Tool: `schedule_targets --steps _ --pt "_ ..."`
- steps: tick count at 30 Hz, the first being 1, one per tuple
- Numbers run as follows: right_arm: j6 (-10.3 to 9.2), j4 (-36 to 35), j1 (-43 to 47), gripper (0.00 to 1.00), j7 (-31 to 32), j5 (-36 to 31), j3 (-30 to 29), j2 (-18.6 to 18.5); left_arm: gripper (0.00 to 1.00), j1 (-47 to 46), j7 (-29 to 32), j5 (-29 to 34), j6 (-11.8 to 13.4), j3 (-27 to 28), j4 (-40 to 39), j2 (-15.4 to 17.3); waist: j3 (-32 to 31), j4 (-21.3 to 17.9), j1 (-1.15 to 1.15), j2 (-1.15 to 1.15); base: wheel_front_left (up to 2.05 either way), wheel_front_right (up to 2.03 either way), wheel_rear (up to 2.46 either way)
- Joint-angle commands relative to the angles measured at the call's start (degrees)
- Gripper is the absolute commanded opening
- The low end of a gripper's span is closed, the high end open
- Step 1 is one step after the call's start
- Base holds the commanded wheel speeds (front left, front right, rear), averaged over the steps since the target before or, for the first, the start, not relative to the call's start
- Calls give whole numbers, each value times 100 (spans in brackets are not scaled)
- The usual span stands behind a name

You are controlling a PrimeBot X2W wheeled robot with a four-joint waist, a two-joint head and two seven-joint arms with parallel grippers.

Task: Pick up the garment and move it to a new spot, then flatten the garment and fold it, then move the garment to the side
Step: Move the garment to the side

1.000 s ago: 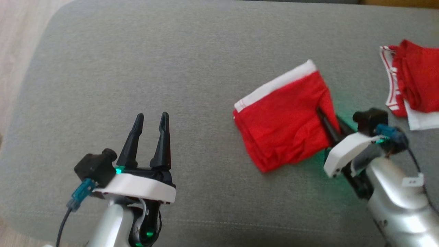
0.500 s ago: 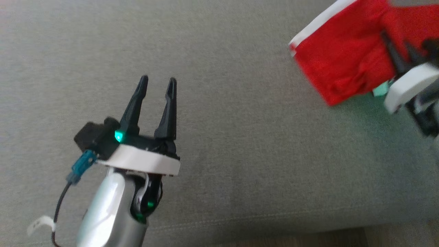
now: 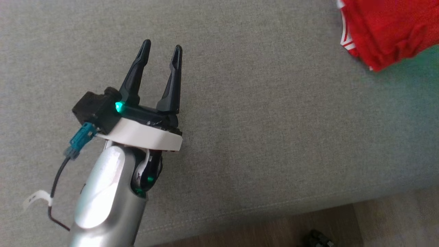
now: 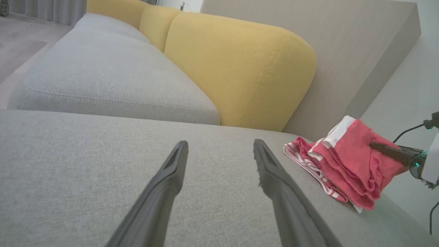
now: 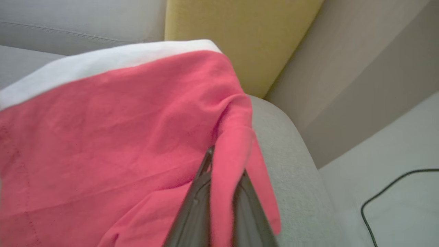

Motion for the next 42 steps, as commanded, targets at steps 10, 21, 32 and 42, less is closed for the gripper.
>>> schedule_targets --steps 10,21,32,42 --pt "37 570 -308 100 -111 13 -279 81 100 -139 -29 48 -61 332 -137 44 104 46 -1 0 0 0 0" --pt "37 445 -241 100 -366 84 -198 229 100 179 -29 -231 27 383 -134 44 -602 225 -1 0 0 0 0" --pt "37 -800 865 100 -843 364 -461 790 100 750 -29 -537 217 574 -265 44 -1591 672 -1 0 0 0 0" --pt "37 -2209 2619 100 -1231 251 -1209 1777 100 1374 -29 -592 290 693 -213 44 -2121 985 -1 0 0 0 0"
